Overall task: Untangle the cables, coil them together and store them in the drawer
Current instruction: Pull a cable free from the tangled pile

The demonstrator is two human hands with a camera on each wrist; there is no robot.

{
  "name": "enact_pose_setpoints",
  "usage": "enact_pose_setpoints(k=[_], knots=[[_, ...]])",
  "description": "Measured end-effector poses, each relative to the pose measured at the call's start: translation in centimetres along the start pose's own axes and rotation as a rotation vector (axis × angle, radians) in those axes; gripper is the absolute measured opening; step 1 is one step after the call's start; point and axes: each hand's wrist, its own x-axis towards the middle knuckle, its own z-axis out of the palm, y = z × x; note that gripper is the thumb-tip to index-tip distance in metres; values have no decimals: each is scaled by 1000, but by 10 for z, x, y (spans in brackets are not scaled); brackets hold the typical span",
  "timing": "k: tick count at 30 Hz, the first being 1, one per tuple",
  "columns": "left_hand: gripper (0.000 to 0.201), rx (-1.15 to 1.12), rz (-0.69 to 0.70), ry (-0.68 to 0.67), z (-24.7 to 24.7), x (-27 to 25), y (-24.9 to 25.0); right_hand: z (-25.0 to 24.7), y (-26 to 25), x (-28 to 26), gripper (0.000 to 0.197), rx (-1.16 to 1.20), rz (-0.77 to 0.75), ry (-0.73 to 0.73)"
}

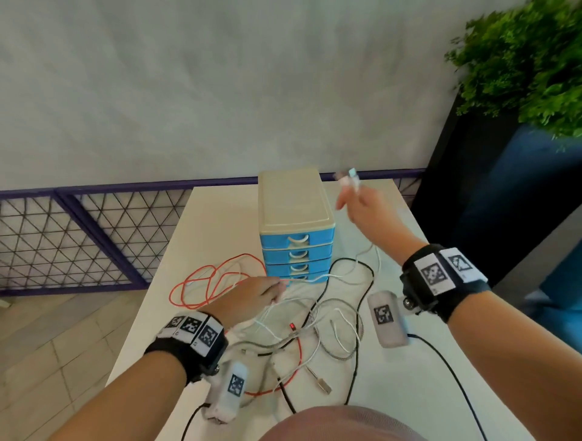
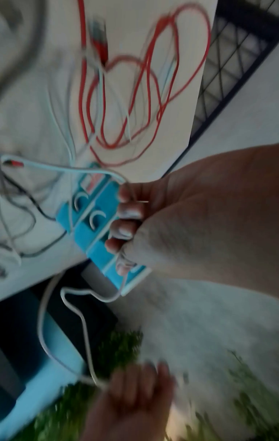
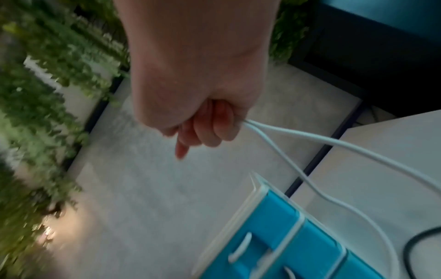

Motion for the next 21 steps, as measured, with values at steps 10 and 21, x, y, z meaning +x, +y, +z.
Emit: enact_pose_setpoints(k=[10,21], knots=[[28,-382,79,171,-35,16,50,22,8,-17,46,-386,-38,-440],[25,-175,8,-118,4,15,-1,-5,13,-7,39,158,155,20]])
